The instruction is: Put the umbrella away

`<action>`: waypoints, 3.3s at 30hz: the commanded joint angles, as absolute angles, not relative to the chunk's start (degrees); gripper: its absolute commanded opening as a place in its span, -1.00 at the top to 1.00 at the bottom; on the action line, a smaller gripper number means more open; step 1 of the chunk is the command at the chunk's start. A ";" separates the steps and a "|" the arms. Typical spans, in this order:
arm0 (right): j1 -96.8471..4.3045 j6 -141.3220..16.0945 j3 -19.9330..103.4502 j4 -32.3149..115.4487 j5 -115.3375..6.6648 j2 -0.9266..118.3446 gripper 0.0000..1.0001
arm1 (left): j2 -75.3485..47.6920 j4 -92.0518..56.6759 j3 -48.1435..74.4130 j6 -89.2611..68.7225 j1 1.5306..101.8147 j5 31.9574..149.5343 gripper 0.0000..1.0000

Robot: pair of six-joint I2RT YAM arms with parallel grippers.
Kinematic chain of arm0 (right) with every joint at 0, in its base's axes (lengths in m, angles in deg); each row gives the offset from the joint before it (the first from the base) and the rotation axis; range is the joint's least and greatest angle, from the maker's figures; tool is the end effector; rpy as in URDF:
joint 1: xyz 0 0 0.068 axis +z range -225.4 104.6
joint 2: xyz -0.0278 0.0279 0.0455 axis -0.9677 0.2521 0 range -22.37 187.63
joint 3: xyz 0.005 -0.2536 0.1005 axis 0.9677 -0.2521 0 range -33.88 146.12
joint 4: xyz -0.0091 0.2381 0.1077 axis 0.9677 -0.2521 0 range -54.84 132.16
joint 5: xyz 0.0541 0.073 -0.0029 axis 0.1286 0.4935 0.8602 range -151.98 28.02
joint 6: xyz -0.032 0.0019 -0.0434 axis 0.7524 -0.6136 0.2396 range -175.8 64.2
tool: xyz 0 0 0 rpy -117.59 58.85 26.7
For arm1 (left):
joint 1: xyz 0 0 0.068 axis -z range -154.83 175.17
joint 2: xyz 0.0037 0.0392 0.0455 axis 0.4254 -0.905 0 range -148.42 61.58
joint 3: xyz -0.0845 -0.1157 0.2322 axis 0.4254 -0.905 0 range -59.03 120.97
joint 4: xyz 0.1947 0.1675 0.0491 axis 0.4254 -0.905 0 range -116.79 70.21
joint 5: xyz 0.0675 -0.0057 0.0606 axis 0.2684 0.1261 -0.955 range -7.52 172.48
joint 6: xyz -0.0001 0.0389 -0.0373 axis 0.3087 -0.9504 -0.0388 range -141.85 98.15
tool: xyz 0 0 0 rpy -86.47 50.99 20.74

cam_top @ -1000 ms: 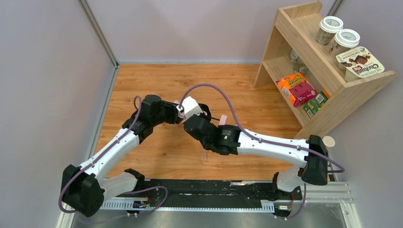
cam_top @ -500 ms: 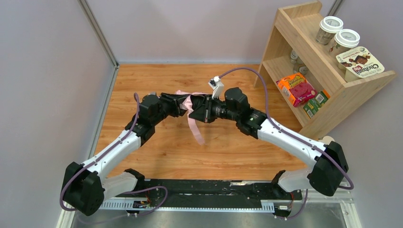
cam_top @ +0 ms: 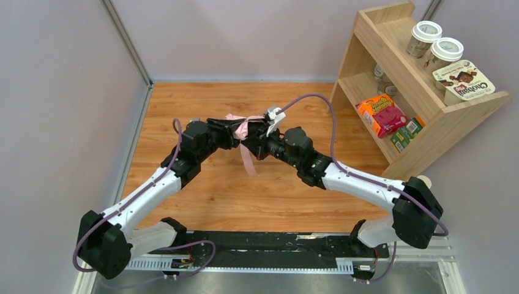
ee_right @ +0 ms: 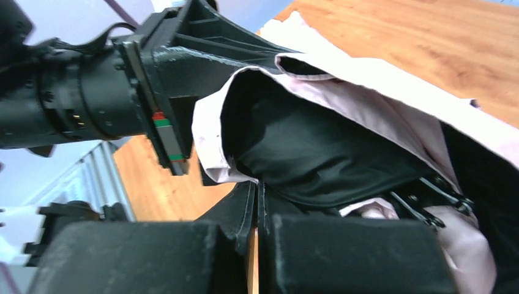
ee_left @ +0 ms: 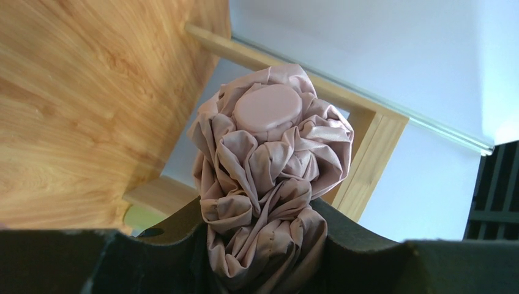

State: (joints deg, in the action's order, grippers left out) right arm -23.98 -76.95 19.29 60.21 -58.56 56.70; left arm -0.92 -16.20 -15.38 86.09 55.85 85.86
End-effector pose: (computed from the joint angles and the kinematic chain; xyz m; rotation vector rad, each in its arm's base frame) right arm 0.2011 0.2555 0.3047 -0.5179 1.7349 0.9767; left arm 0.2183 -0.1319 0.2965 -1.3526 1.7729 -1.6164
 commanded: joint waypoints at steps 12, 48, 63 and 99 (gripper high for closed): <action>-26.44 -70.74 31.25 32.60 -58.03 57.61 0.65 | 6.03 -10.21 -15.00 90.30 58.66 90.13 1.00; -19.77 -56.15 82.32 -19.45 -60.30 72.37 -1.00 | 6.91 -21.46 -17.99 84.59 58.66 90.66 1.00; -20.64 -50.17 62.99 -10.14 -60.31 68.78 -0.55 | 7.09 -23.48 -17.64 83.62 58.66 93.64 1.00; -22.93 -43.49 44.45 8.57 -56.61 69.31 1.00 | -5.92 -8.20 -16.23 72.37 58.57 108.49 1.00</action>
State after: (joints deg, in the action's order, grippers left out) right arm -23.52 -42.56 46.92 2.83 -55.93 70.44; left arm -5.42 -18.91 -21.23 74.16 57.95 100.27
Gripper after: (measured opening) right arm 0.434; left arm 0.444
